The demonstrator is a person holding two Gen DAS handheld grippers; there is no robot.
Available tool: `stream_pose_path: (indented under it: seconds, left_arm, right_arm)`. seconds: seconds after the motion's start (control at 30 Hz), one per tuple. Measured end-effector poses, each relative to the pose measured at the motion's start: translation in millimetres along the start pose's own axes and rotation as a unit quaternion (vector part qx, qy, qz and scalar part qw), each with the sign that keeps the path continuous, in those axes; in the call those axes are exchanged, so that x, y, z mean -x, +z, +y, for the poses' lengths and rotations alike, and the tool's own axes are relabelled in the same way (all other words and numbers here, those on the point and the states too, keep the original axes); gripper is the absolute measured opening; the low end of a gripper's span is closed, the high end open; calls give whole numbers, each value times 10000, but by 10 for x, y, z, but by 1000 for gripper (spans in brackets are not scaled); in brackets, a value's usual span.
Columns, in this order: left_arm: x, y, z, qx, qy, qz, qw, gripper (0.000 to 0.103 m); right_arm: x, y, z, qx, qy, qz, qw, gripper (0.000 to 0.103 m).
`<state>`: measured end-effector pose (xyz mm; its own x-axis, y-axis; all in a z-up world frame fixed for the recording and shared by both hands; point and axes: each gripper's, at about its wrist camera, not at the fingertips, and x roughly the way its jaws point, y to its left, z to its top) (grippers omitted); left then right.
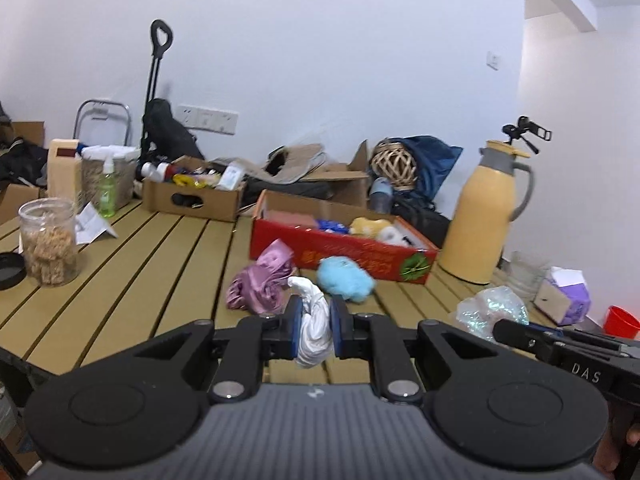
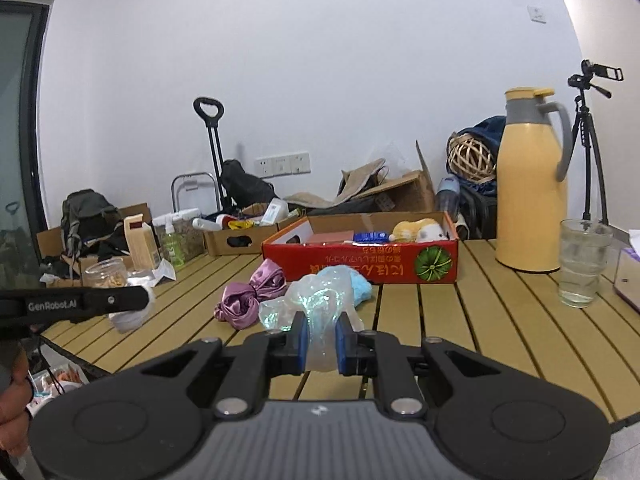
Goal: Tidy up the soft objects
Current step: 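Carry the bag and the white cloth into the box and open both grippers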
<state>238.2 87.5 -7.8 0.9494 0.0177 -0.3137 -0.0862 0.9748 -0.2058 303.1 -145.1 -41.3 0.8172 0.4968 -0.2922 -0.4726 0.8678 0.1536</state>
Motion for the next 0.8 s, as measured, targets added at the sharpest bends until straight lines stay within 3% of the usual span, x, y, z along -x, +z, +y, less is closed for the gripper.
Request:
stream_pose_path:
  seconds: [0.17,0.33,0.47,0.6,0.8]
  left_arm:
    - [-138,115,2,-11,6,-45,10000,16]
    - [-757,630,138,-96,-124,-138,9998,16]
    - [-1540,1116,235,-243,-145,-52,9996,16]
    - [-2414,1426,300,-359,-158,338,9987,16]
    - [-3480,1490,428,-381,-105,1025,9939,17]
  right_arm:
    - [-35,89,-63,16,37,-65,10000,13]
    - [-565,514,-190,190,161,-124,9996,13]
    - [-1301,1084,-391,136,367,-138,9991,14]
    - [-2281,1509,-576,18,486,311,9983,14]
    - [-3610,1587,-655,116,337,1143,9928,14]
